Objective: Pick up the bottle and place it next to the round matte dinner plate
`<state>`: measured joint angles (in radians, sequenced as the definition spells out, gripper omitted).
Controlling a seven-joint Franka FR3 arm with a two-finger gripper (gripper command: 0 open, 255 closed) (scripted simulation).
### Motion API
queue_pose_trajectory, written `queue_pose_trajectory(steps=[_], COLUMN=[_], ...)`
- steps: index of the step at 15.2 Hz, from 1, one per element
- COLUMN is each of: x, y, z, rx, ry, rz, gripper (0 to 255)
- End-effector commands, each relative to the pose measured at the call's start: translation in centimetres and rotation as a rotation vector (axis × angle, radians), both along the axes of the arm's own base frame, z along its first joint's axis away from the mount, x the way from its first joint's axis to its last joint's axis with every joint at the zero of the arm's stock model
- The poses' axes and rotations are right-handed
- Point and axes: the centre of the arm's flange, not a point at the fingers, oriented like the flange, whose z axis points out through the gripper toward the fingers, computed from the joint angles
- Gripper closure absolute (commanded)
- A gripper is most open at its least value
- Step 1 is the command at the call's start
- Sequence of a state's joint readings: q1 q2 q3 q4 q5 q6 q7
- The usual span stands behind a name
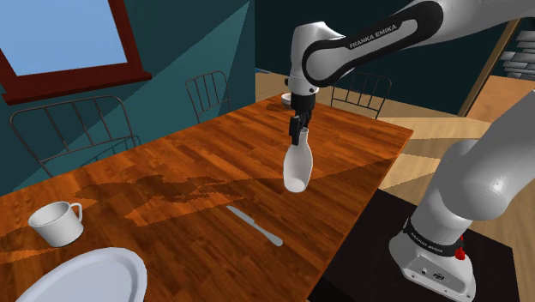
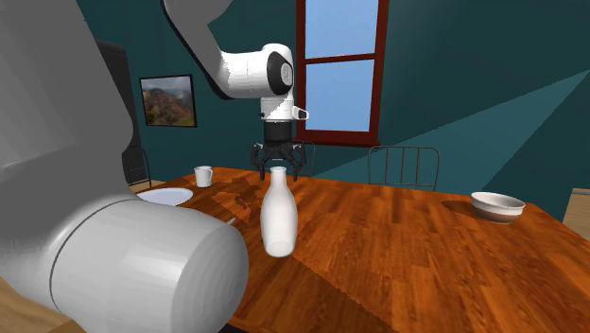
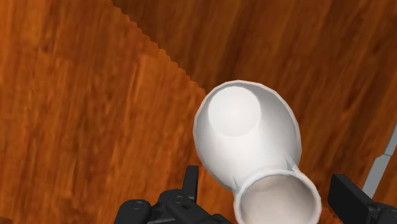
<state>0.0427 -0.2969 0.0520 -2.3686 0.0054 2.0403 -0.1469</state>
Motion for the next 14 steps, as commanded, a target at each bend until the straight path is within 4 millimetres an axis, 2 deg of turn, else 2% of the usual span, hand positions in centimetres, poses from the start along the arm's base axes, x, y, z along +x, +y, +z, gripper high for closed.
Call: queue_pose_trajectory(steps=[1, 4, 5, 14], x=[-0.02, -0.01, -0.01, -0.02], y=[0.0, 0.0, 0.0, 0.0], z=[-0.04, -0.04, -0.04, -0.04], rx=[0.0, 0.0, 0.0, 0.0], ry=[0.0, 0.0, 0.0, 0.0], rz=[0.0, 0.0, 0.0, 0.0], gripper=[0, 0, 255, 255])
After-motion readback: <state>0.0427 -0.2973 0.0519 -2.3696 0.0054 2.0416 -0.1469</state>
